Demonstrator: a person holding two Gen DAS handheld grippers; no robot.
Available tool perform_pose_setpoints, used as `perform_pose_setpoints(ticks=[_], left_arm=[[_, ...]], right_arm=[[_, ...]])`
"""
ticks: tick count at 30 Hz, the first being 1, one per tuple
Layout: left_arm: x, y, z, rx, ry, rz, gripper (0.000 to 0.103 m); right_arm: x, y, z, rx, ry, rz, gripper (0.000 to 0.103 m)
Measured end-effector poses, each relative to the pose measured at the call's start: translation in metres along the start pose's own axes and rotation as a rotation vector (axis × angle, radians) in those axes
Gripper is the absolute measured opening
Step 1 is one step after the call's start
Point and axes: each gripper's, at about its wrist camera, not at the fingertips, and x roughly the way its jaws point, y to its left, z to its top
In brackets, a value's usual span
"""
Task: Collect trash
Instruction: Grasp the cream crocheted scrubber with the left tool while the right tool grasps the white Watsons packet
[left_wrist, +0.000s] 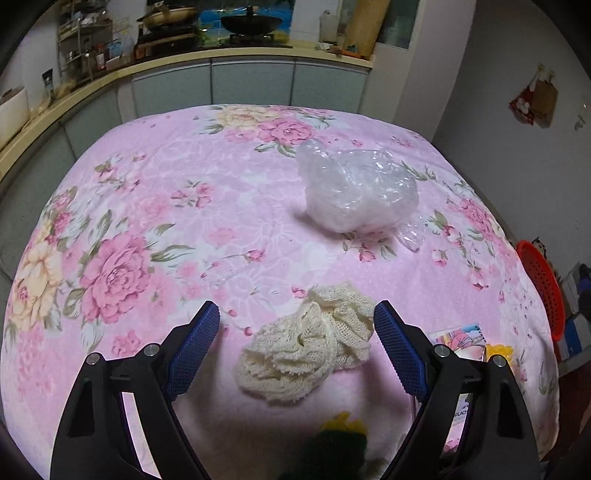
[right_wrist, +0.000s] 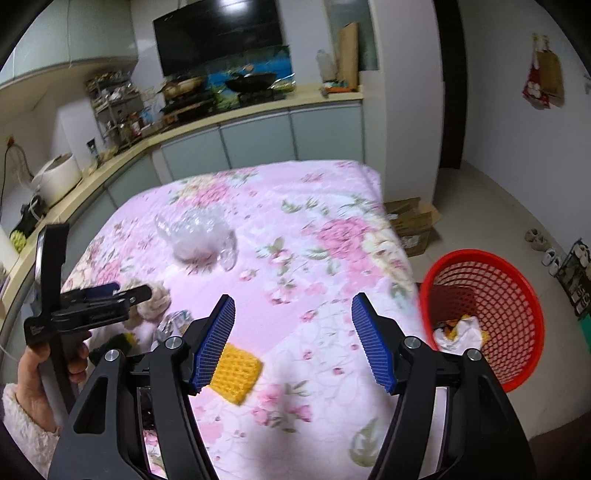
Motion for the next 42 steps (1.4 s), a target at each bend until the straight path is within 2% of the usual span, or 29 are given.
perform_pose_setpoints(ticks=[3,5,8,11,15,27,31,37,42], left_arm=[[0.005,-0.003,0.0,0.02,0.004,-0.007,0.071],[0.008,-0.001,0.0,0.014,0.013,-0.027,0.056],[0.01,-0.002,0.0,0.017,0.016,-0.046,0.043],[0.008,-0.005,0.0,0.028,0.003,-0.042,0.037],[-0.003,-0.003,0.002,0.027,-0.03,-0.027,0.034],[-0.05,0.026,0.01,-0.041,-0.143,0.03,0.033],[-0.054,0.032,0.007,-0.052,-0.146,0.048,0.033],[-0.055,0.04,0.002,-0.075,-0.141,0.056,0.033],[-0.056,0.038,0.002,-0.075,-0.142,0.055,0.033]], right_arm=[[0.01,0.013,-0.001,-0.023,0.028,0.026,0.064],[0.015,0.02,-0.002,-0.036,0.041,0.039,0.064],[0.023,0.034,-0.003,-0.064,0.061,0.061,0.064],[0.029,0.045,-0.006,-0.088,0.077,0.084,0.064],[0.038,0.063,-0.009,-0.138,0.096,0.114,0.064],[0.069,0.097,-0.017,-0.211,0.162,0.159,0.064],[0.071,0.098,-0.018,-0.209,0.167,0.167,0.064],[0.061,0.075,-0.012,-0.155,0.136,0.162,0.064],[0.063,0.082,-0.017,-0.188,0.152,0.186,0.064]])
